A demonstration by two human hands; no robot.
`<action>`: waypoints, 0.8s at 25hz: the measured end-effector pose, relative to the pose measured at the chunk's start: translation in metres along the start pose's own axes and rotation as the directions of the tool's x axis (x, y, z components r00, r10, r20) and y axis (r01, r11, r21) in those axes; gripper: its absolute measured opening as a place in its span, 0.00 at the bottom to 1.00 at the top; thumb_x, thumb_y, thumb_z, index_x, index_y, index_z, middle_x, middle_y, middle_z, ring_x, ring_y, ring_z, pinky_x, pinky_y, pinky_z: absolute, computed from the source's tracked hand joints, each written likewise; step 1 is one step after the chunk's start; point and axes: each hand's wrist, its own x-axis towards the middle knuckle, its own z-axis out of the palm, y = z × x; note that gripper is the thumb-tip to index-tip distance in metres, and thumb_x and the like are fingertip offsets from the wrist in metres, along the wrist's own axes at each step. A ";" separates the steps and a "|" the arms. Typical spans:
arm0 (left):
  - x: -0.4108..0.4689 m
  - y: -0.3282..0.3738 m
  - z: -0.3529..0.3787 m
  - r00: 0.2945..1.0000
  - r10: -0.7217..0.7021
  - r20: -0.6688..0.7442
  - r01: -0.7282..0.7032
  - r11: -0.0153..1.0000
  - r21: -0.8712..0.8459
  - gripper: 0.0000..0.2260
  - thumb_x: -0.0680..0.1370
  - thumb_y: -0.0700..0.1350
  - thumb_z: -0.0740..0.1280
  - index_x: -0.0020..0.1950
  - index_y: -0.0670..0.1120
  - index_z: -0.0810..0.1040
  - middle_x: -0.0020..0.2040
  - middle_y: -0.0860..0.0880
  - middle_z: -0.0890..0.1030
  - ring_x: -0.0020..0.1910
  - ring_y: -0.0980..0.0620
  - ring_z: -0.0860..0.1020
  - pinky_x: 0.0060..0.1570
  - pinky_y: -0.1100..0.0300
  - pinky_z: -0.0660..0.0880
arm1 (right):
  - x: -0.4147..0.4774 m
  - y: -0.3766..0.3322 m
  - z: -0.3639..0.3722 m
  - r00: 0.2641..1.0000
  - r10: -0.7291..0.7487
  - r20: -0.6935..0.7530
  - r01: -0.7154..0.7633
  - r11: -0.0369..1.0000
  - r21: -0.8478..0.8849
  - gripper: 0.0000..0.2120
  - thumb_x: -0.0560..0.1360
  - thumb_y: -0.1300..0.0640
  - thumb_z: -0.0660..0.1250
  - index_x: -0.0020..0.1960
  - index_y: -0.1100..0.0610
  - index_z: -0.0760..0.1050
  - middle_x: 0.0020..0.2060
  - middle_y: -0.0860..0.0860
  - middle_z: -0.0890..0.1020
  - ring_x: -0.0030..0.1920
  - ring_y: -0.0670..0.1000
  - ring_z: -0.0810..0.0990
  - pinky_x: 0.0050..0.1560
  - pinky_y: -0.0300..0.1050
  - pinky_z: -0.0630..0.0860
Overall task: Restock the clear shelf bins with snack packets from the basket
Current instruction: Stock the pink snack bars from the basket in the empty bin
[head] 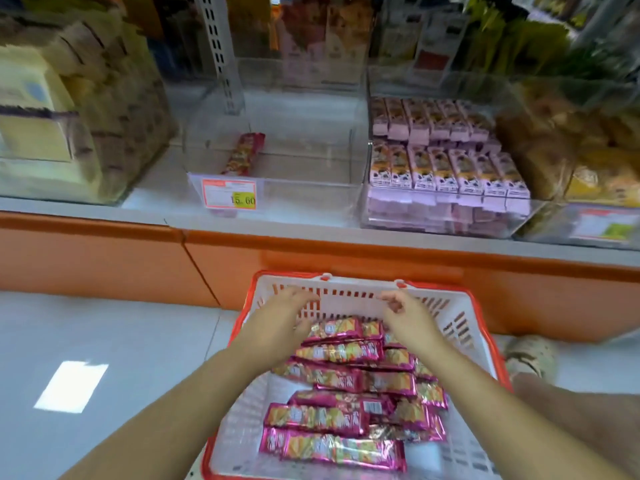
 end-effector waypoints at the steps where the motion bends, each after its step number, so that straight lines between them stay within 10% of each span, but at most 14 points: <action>1: 0.002 -0.003 0.021 0.997 -0.047 0.067 0.049 0.998 -0.028 0.18 0.81 0.48 0.61 0.72 0.53 0.68 0.71 0.53 0.69 0.66 0.53 0.70 0.65 0.58 0.68 | 0.006 0.030 0.007 0.996 0.065 0.064 -0.056 0.989 -0.137 0.14 0.79 0.59 0.61 0.63 0.54 0.75 0.57 0.52 0.81 0.52 0.54 0.81 0.53 0.50 0.78; 6: -0.008 -0.022 0.099 0.919 -0.207 0.336 0.247 0.965 -0.082 0.22 0.81 0.48 0.61 0.75 0.52 0.64 0.75 0.49 0.63 0.62 0.51 0.75 0.60 0.60 0.70 | 0.006 0.097 0.036 0.950 0.237 0.205 -0.178 0.946 -0.270 0.21 0.79 0.56 0.63 0.71 0.58 0.68 0.46 0.50 0.80 0.38 0.46 0.77 0.37 0.39 0.72; 10: -0.014 -0.039 0.115 0.899 -0.235 0.371 0.264 0.964 -0.029 0.21 0.82 0.49 0.59 0.75 0.52 0.62 0.73 0.48 0.66 0.60 0.52 0.76 0.62 0.59 0.71 | 0.017 0.095 0.068 0.885 0.416 0.209 -0.401 0.909 -0.111 0.30 0.78 0.47 0.65 0.74 0.61 0.62 0.69 0.58 0.72 0.64 0.57 0.74 0.63 0.47 0.71; 16: -0.021 -0.053 0.109 0.892 -0.273 0.361 0.311 0.949 -0.050 0.23 0.81 0.48 0.61 0.76 0.53 0.61 0.75 0.49 0.64 0.68 0.51 0.69 0.65 0.60 0.66 | 0.012 0.077 0.097 0.885 0.463 0.060 -0.466 0.868 0.171 0.15 0.76 0.51 0.69 0.55 0.59 0.70 0.48 0.56 0.78 0.39 0.51 0.75 0.35 0.44 0.70; 20: -0.018 -0.052 0.106 0.904 -0.291 0.314 0.337 0.936 -0.102 0.26 0.80 0.47 0.64 0.77 0.53 0.59 0.75 0.49 0.63 0.67 0.51 0.71 0.64 0.59 0.68 | 0.005 0.054 0.080 0.943 0.325 0.077 -0.325 0.841 0.432 0.11 0.72 0.59 0.73 0.48 0.57 0.71 0.47 0.55 0.79 0.45 0.55 0.82 0.48 0.53 0.81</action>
